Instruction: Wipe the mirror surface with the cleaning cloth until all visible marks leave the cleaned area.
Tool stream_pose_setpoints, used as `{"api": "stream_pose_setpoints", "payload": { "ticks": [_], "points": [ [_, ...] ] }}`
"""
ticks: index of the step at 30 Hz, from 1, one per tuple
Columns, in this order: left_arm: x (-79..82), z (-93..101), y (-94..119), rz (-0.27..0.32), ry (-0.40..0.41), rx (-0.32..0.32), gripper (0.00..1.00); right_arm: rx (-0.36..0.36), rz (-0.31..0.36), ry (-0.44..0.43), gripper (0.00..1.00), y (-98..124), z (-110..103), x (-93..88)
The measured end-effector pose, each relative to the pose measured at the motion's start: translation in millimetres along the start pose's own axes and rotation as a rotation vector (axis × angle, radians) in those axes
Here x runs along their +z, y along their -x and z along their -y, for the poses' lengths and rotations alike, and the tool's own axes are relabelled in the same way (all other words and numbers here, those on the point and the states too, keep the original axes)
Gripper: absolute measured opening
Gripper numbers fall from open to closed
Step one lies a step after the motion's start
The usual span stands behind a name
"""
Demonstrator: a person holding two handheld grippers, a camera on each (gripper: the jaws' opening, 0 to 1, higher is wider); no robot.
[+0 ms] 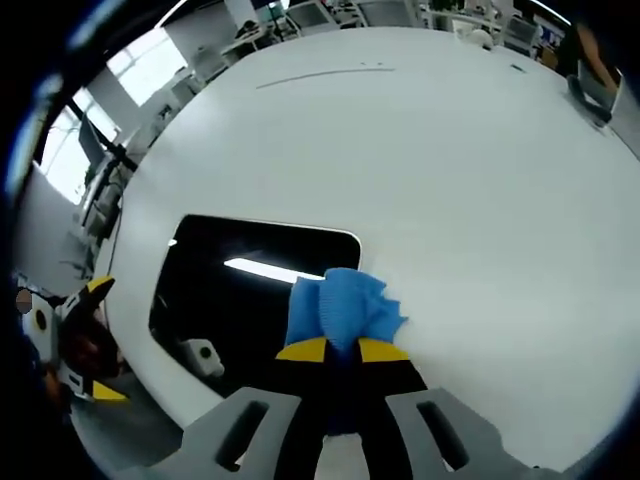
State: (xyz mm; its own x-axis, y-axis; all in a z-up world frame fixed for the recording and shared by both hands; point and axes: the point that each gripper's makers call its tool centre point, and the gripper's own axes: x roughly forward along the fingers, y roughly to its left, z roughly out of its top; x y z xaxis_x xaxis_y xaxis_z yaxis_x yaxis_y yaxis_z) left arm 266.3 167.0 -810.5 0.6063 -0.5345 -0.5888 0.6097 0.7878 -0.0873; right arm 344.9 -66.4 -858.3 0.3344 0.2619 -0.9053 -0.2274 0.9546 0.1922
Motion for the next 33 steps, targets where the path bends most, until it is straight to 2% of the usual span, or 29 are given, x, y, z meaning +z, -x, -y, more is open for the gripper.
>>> {"api": "stream_pose_setpoints", "payload": {
  "ticks": [8, 17, 24, 33],
  "points": [
    [-0.5, -0.1, 0, -0.002, -0.002, 0.0, 0.99, -0.013, 0.003, 0.039, 0.04, -1, -6, 1.8],
    [0.3, -0.2, 0, 0.002, 0.002, 0.001, 0.99, -0.027, -0.002, 0.035, 0.04, 2, -8, -1.9],
    [1.6, -1.0, 1, 0.01, 0.006, 0.004, 0.99, -0.022, -0.016, -0.001, 0.04, 7, -11, -11.4],
    [2.1, -0.8, 1, 0.012, 0.006, 0.002, 0.99, -0.024, -0.023, 0.019, 0.04, 9, -16, -21.6]
  ]
}}
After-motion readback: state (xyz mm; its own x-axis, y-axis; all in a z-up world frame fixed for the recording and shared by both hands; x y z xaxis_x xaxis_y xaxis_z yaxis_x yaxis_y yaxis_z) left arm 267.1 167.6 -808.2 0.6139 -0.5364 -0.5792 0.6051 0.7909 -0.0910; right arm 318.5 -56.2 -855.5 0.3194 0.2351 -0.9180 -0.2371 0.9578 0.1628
